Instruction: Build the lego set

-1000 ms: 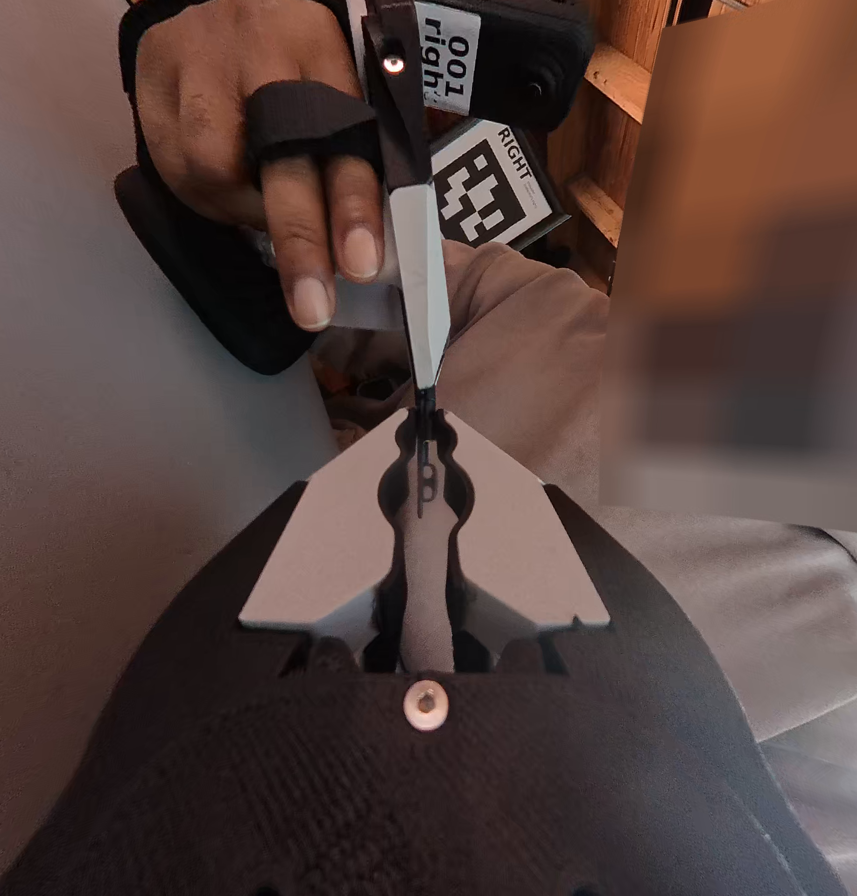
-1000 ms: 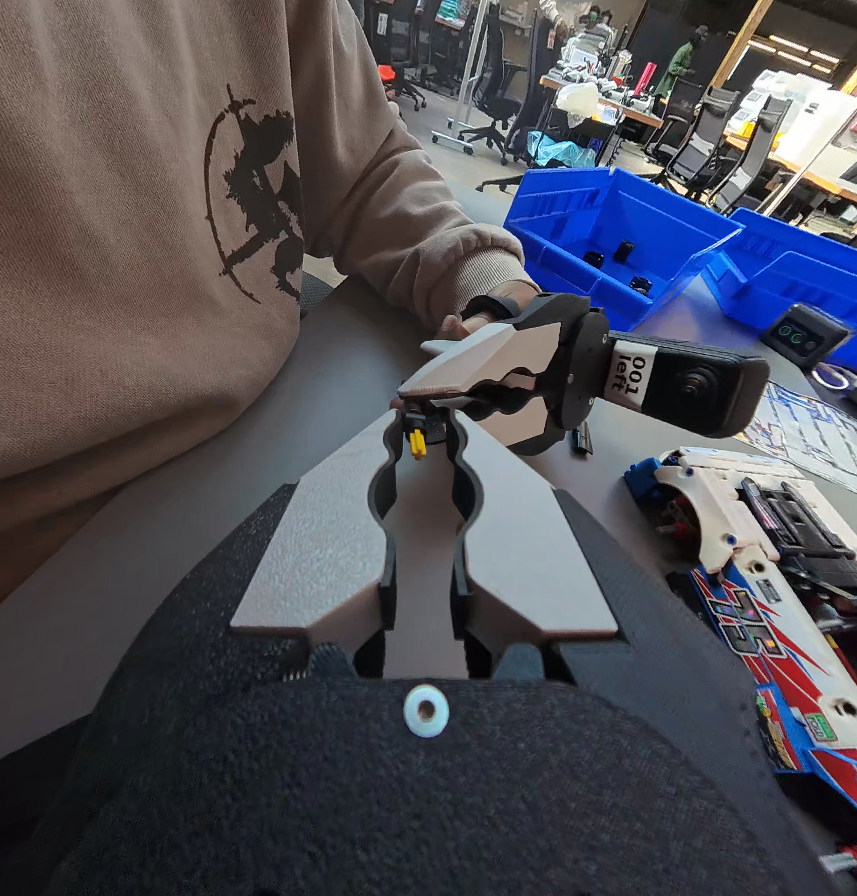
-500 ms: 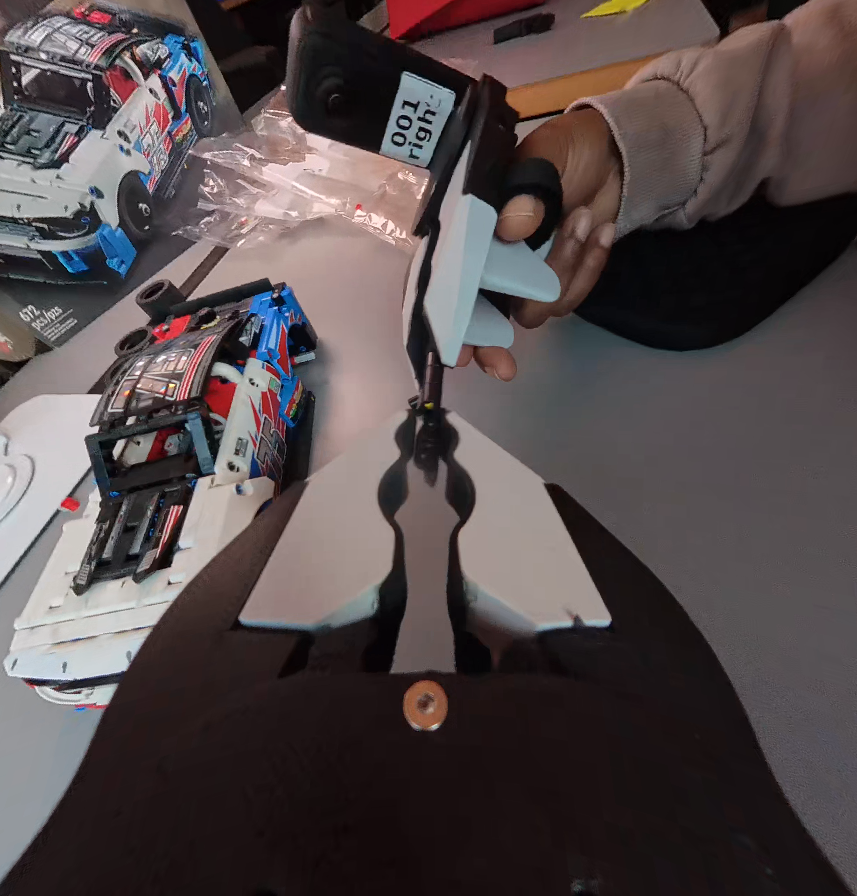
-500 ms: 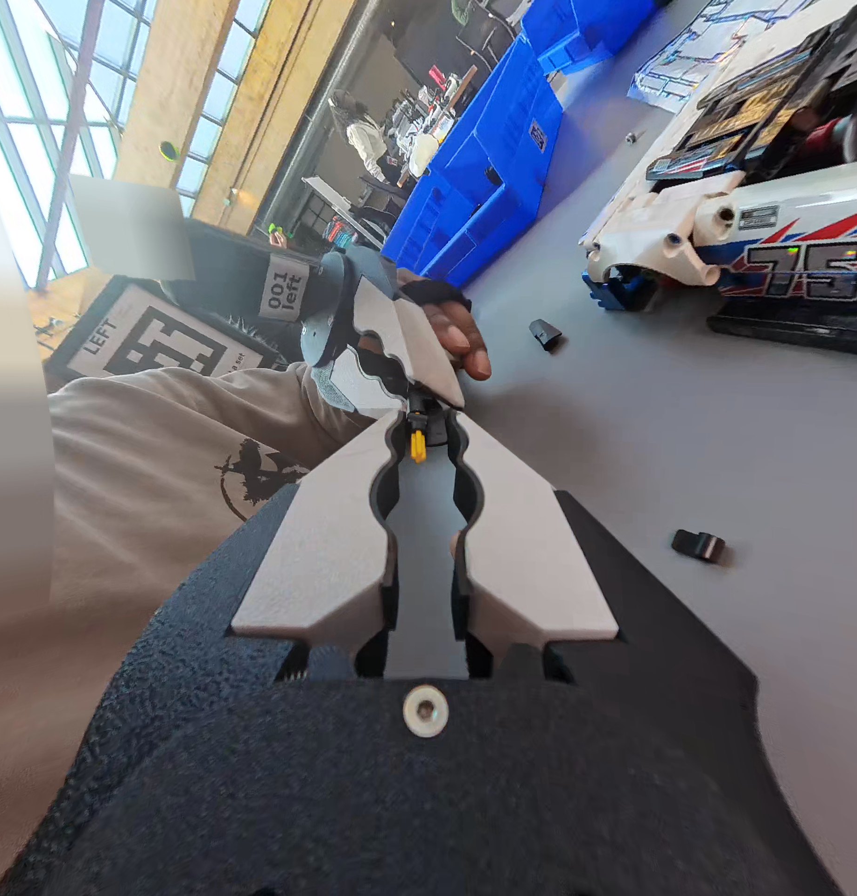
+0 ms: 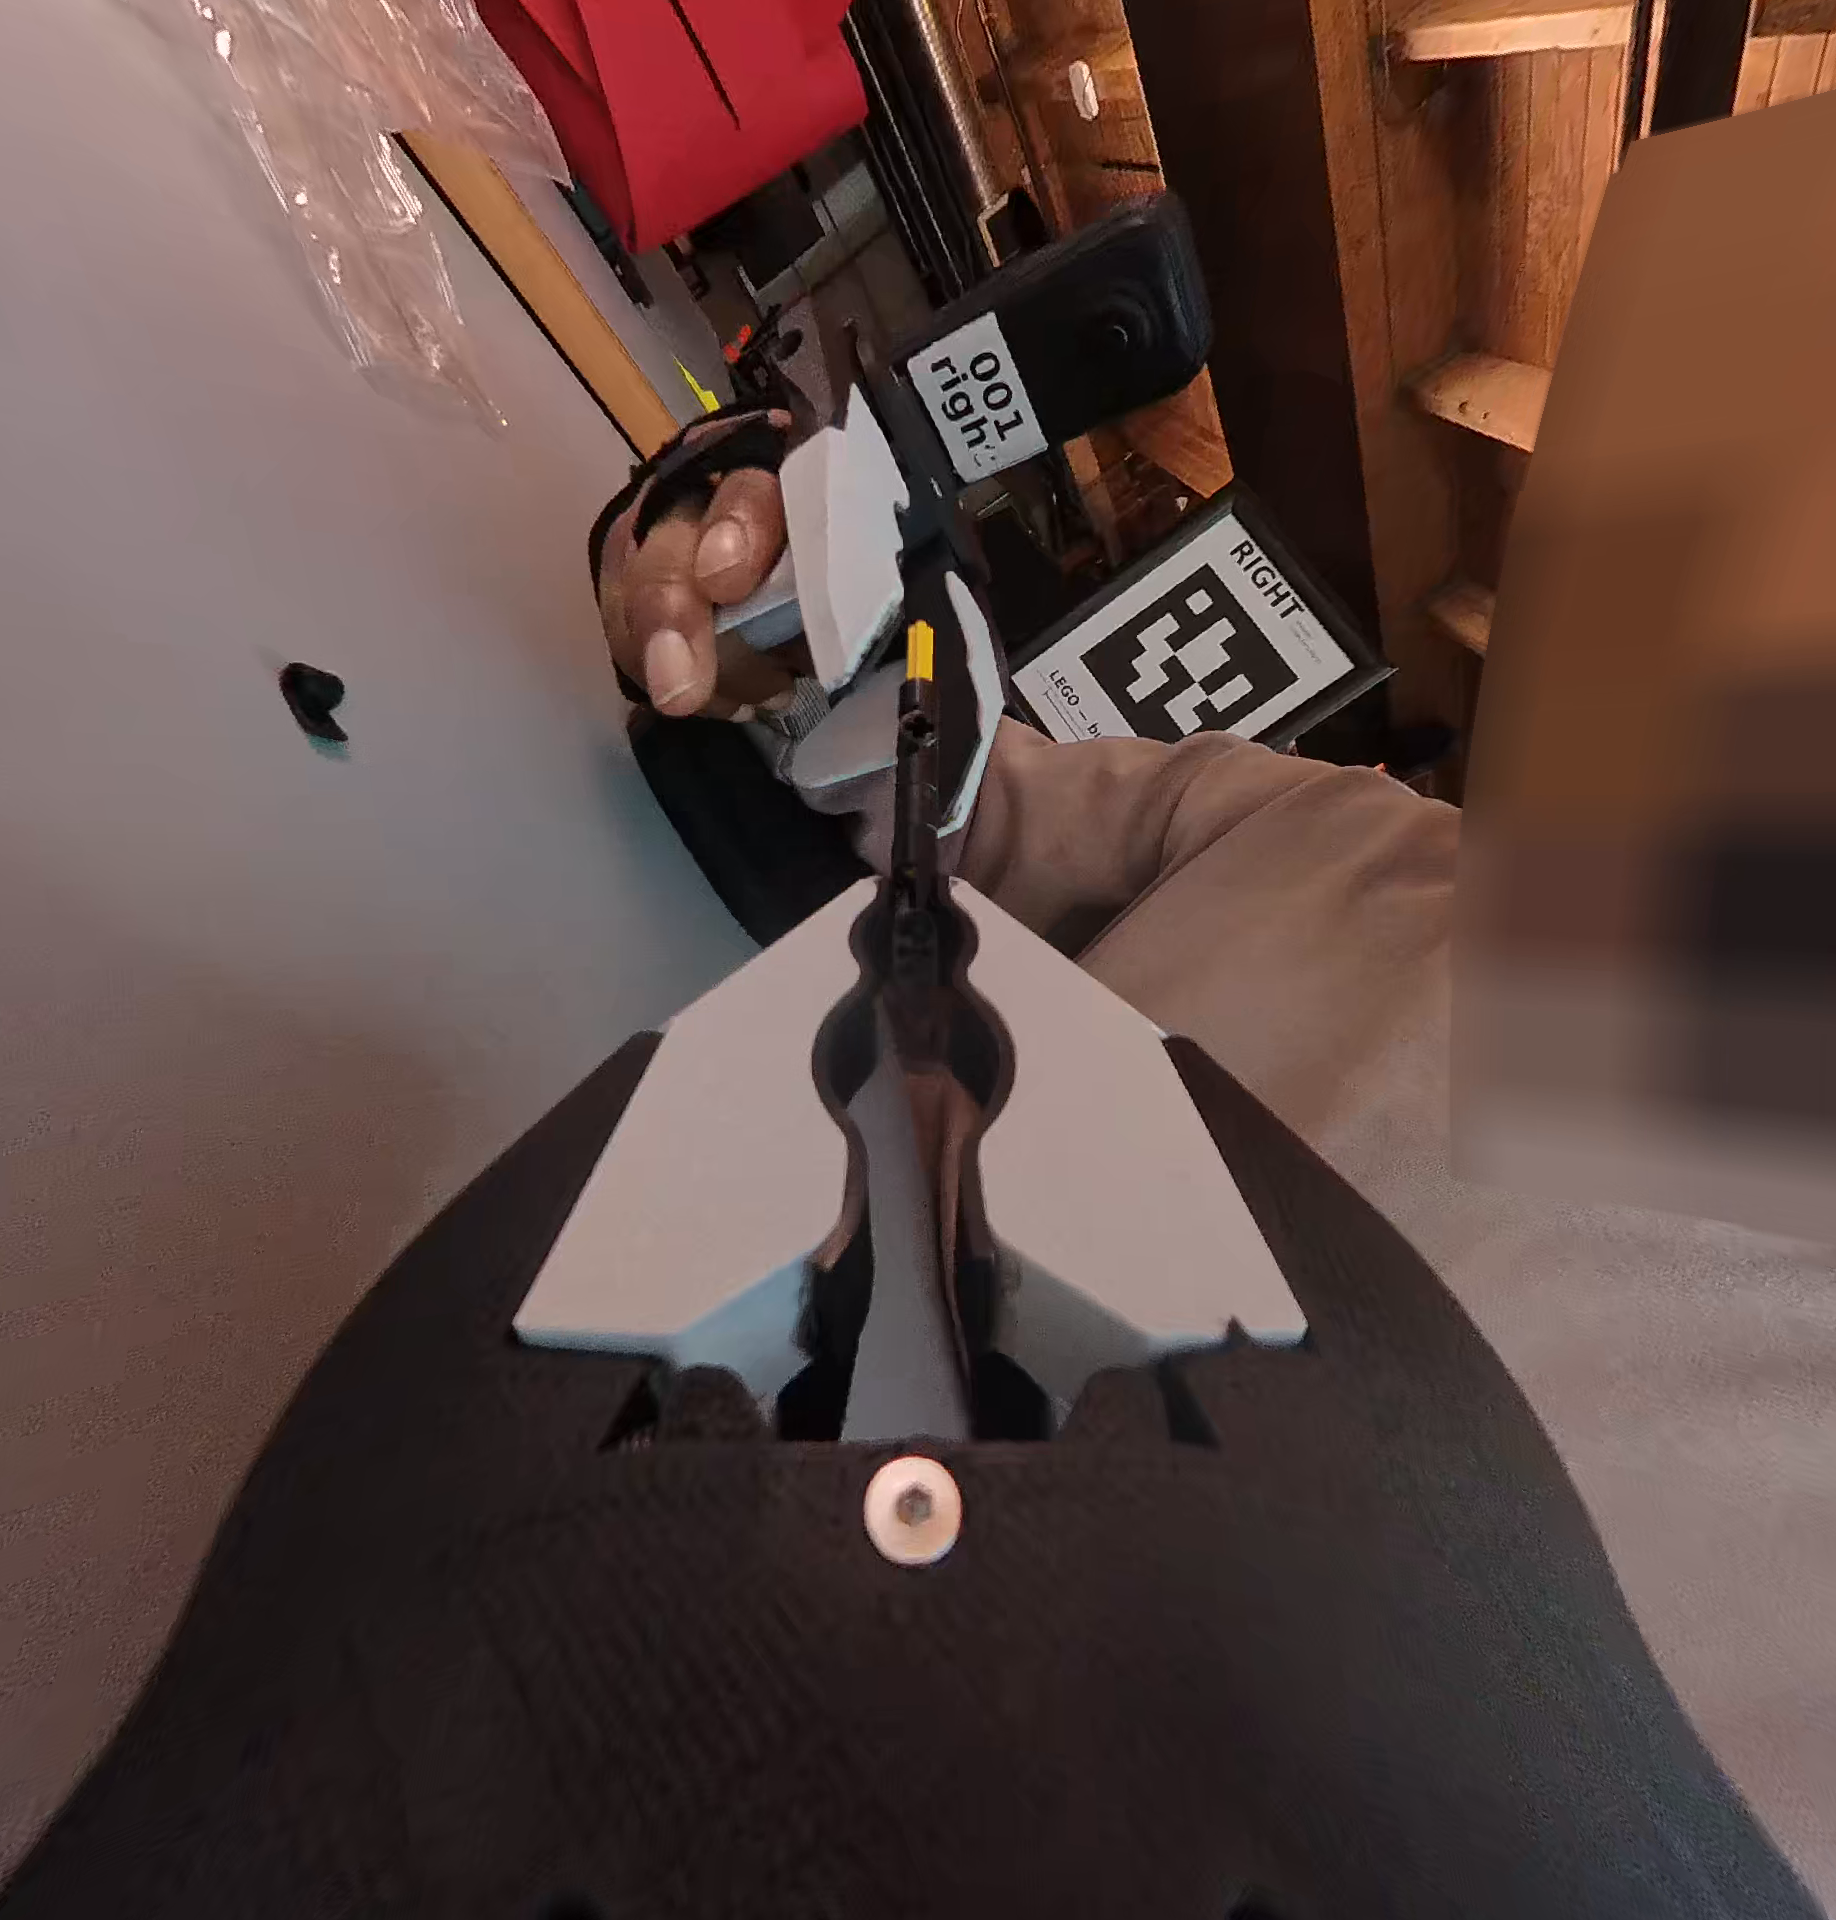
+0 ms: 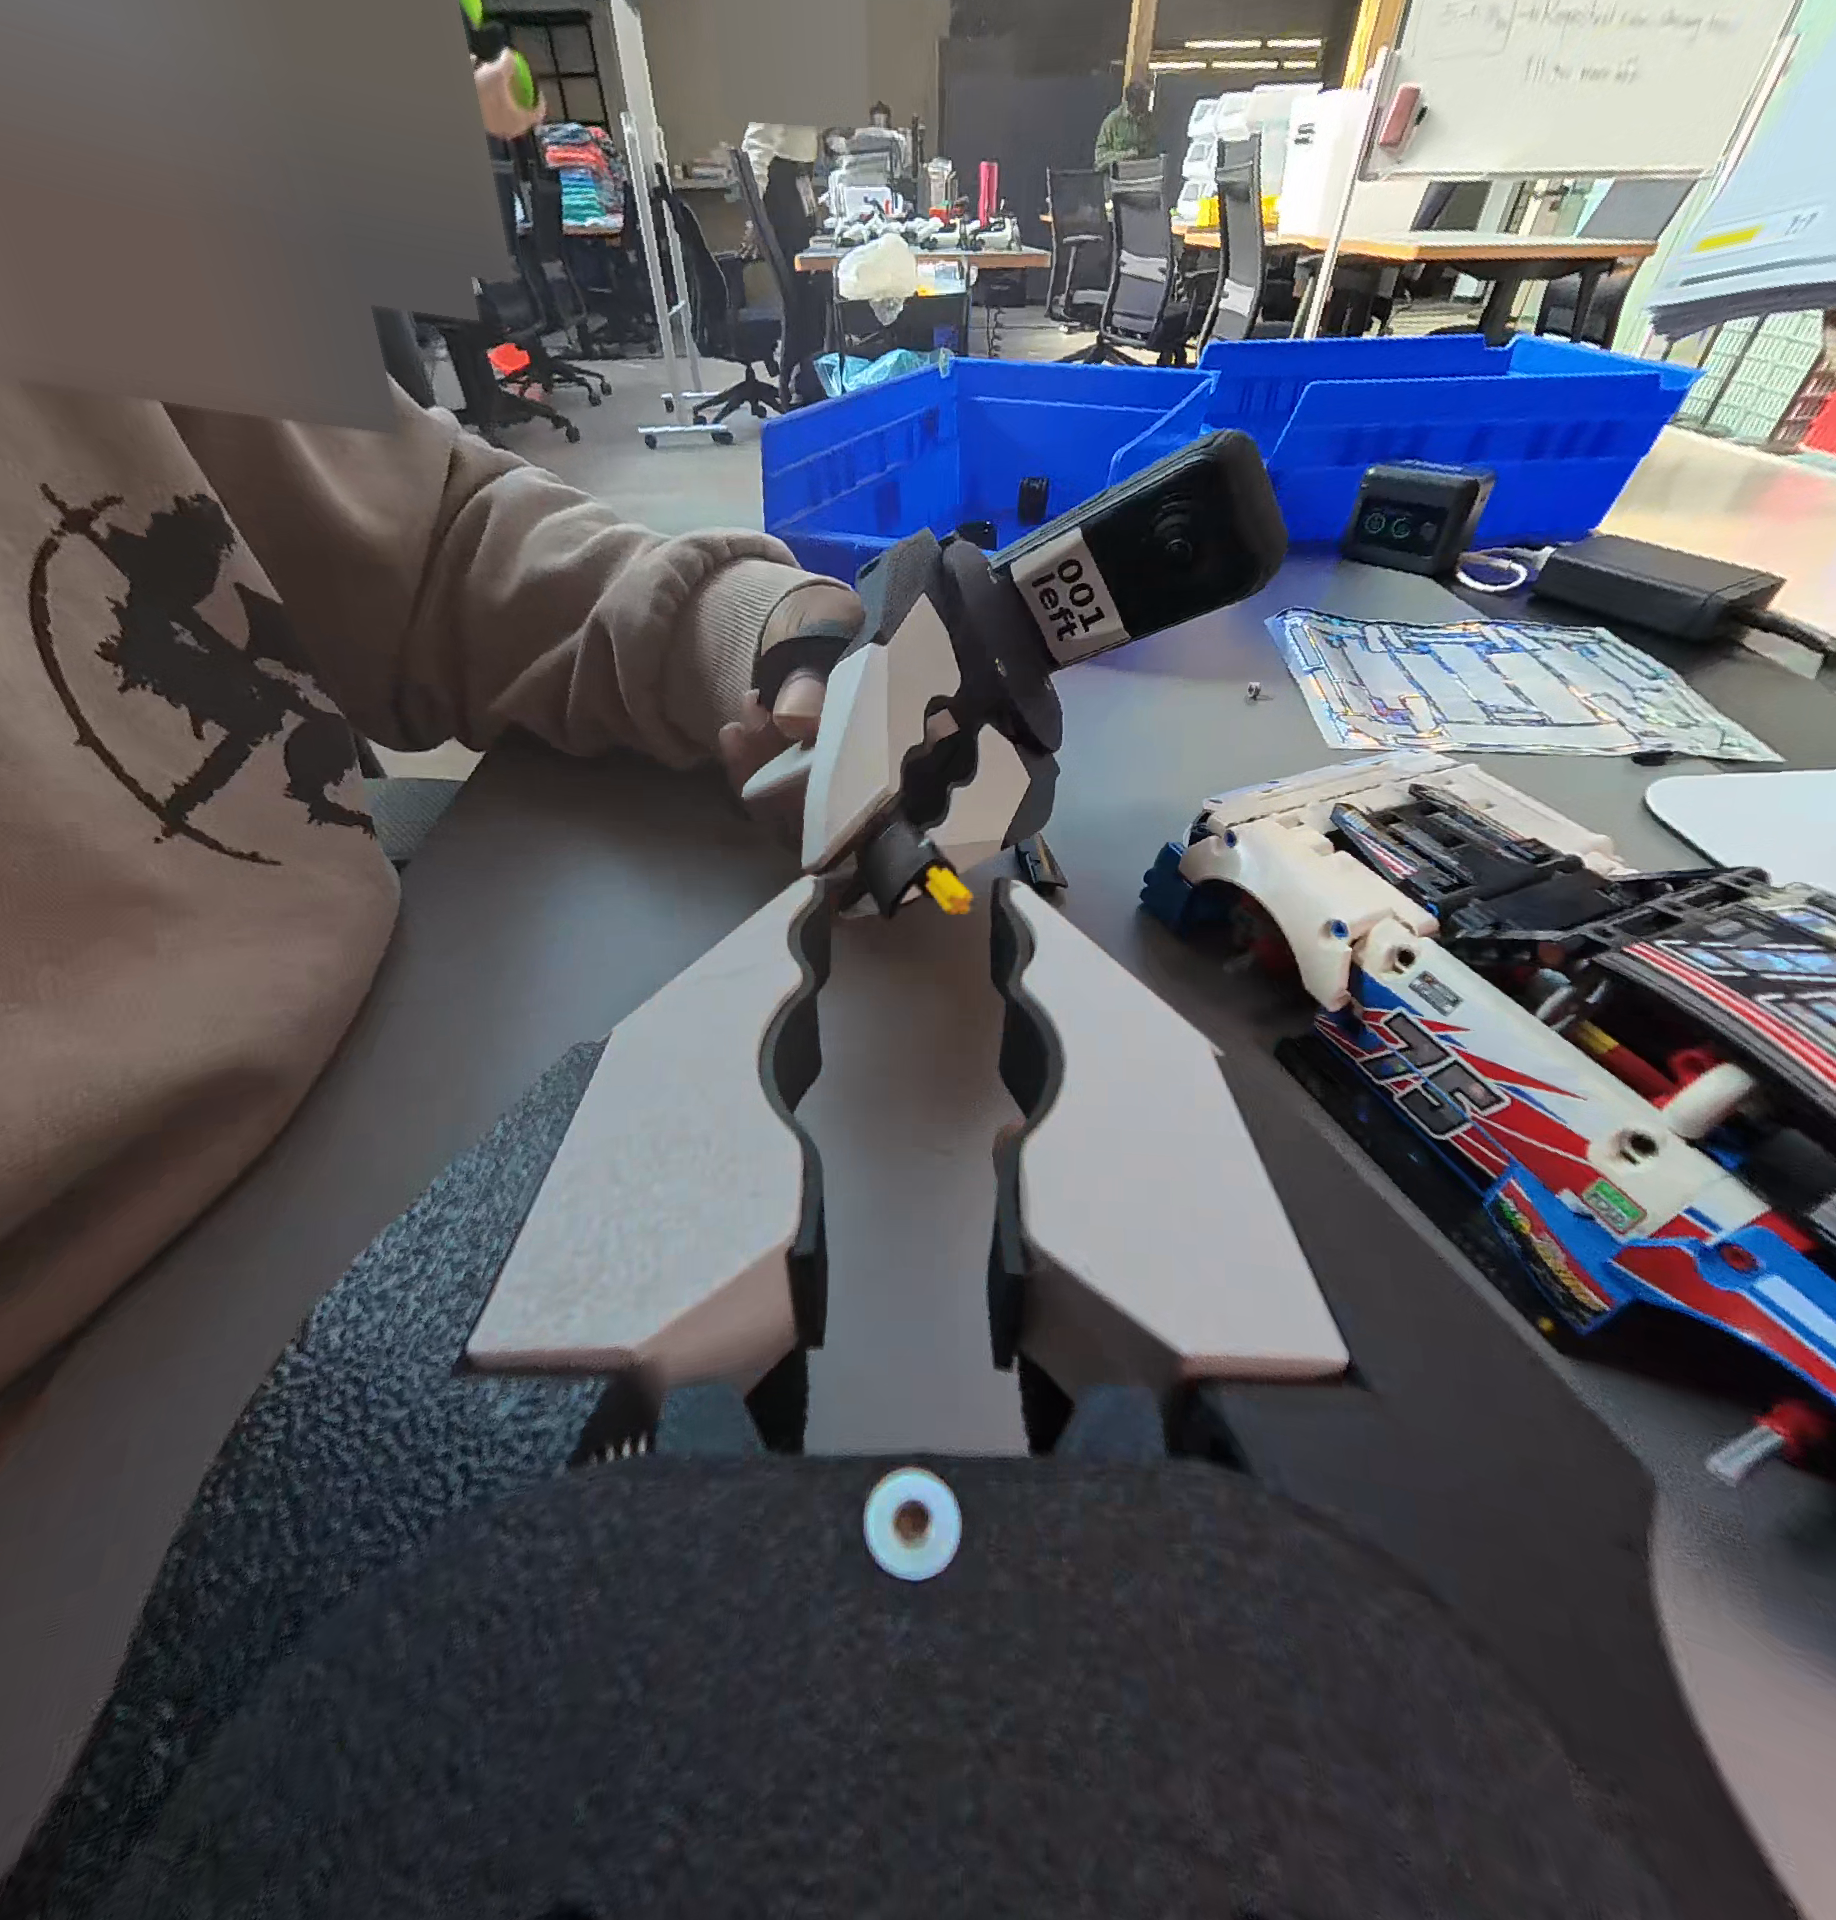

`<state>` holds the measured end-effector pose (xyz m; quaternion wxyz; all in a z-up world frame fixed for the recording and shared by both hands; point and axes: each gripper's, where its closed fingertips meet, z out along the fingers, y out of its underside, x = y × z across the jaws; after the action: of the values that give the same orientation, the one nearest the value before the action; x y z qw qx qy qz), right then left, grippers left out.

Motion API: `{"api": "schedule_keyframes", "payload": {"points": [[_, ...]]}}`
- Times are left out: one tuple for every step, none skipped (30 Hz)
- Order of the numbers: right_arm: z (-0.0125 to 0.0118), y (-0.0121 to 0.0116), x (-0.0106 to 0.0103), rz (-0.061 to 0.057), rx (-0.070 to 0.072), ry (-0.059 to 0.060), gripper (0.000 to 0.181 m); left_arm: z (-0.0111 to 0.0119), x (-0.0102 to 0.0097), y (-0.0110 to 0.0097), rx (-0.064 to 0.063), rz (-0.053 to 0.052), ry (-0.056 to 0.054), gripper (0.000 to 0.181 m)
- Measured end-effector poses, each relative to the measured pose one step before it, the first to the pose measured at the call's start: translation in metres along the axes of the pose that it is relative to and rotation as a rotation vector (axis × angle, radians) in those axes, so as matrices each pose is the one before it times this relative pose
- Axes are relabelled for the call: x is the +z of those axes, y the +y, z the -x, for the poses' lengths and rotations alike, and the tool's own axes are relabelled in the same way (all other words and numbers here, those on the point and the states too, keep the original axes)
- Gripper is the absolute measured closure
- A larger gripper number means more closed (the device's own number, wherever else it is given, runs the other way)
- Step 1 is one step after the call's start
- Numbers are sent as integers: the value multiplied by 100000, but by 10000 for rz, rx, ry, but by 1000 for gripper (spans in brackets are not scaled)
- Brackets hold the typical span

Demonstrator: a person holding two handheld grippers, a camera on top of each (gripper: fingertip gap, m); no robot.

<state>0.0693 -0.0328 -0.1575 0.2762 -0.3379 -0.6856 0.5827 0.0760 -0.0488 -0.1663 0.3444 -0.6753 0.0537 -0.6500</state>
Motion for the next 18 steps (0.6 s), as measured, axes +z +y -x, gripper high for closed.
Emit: {"api": "schedule_keyframes", "payload": {"points": [[-10,-106,186,-79,413,-41,164,49,192,246,116,118,-55,177],[350,-42,78,-35,312,-274,172,149,148,259,165,151,-134,177],[84,87,-22,86,169,-92,173,96,81,173,311,108,-126,177],[-154,153,-110,171,138,41,174,85,42,35,462,54,-219,176],[-289,-17,-163,42,357,64,174,343,9,-159,708,-25,-494,176],[-209,-87,-124,-30,536,-35,174,190,-15,-286,910,-91,-493,172],[79,-52,-21,-41,477,-193,174,8,-2,-304,826,-99,-396,169],[78,60,129,-15,208,-89,174,86,47,-165,587,-16,-374,170],[-75,226,204,78,-34,101,175,218,94,136,334,146,-340,175],[-192,266,97,147,-152,156,175,349,102,408,97,306,-321,176],[-317,328,-11,219,-159,186,174,296,27,261,-81,198,-190,176],[-541,182,-210,137,-61,263,172,324,-85,-14,-224,12,-121,176],[-770,277,-429,232,-15,308,167,341,-171,9,-273,36,-69,176],[-1189,608,-567,476,5,496,164,567,-259,141,-227,111,-173,176],[-1669,1025,-613,724,-18,786,165,786,-320,112,-110,85,-324,176],[-1622,1416,-445,930,-60,789,169,845,-339,113,-38,84,-398,176],[-928,1468,-137,913,-60,415,168,713,-241,192,-32,159,-341,177],[-337,1189,96,725,65,141,168,543,-134,250,-39,192,-252,176]]}}
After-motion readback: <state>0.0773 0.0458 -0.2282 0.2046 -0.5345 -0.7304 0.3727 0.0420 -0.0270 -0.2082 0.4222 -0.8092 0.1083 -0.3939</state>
